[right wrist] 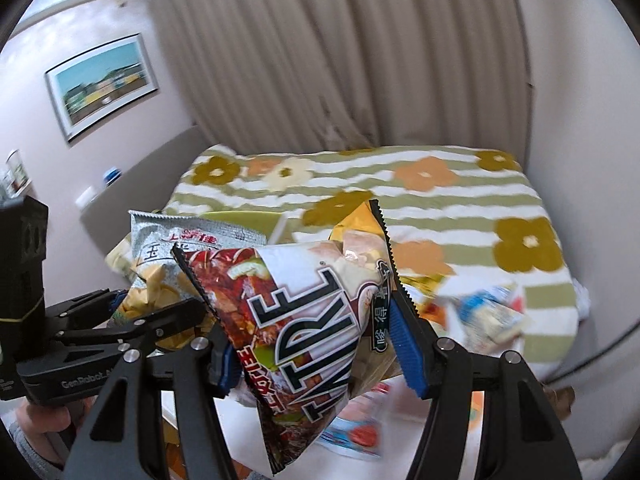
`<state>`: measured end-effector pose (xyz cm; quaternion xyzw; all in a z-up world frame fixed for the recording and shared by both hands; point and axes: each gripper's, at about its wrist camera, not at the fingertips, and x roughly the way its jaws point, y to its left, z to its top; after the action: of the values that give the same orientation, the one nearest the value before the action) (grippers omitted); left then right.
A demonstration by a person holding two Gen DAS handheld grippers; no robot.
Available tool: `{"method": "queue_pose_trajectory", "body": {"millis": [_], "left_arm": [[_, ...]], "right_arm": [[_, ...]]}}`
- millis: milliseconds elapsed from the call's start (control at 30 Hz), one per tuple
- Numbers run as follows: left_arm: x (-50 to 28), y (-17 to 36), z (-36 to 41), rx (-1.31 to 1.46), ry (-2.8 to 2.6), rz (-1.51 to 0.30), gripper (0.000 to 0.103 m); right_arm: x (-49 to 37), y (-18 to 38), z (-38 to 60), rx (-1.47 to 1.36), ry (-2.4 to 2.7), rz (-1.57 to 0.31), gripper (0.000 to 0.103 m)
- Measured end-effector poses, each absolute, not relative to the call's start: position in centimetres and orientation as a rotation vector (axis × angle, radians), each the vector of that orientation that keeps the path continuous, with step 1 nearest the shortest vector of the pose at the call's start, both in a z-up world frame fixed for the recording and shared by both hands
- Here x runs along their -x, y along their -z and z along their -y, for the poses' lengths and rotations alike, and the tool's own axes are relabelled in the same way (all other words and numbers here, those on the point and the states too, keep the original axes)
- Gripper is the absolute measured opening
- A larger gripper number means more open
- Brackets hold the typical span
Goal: Organize snacks
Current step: 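Carry both bags into the box and open both tools to release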
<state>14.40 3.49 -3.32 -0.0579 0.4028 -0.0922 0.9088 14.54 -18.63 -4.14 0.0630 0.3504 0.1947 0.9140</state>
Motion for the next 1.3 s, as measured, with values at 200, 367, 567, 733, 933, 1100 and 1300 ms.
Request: {"method": "queue_pose_trajectory", "body": {"millis": [200,367,567,733,933,1100,1300], "left_arm": [[-16.0,4.3,-12.0,0.153,0.129,-0.856,0.055],[-17.7,5.9,-17.8,0.143,0.109,-0.891,0.055],[-20.5,8.9,-21.8,0.109,0.139,-0.964,0.055],[-22.3,11.2,-22.7,0.084,0.205,-1.029,0.080],[-22.2,12.3,-23.6,0.075,0.214,-1.028,0.103],[-21.9,11.7,-24.2,0.063,0.169,-1.004,0.103],[-22.7,11.2,-25.9,0.152,0.117,-0.981,0.103]], "right_arm": [[-16.6,4.0,11.2,-0.119,-0.458,-0.731,0.059],[-18.3,4.6,5.7,-0.121,-0.481,-0.758,0.059],[-20.9,6.3,0.0,-0.109,-0.463,-0.810,0.059],[-22.6,7.7,-2.4,-0.118,-0.413,-0.868,0.059],[-24.2,9.2,-3.4,-0.115,-0.380,-0.913,0.059],[-24.9,10.4,-4.2,-0.085,-0.401,-0.928,0.059],[-26.2,11.3,-5.5,-0.030,-0.491,-0.915,0.059]]}}
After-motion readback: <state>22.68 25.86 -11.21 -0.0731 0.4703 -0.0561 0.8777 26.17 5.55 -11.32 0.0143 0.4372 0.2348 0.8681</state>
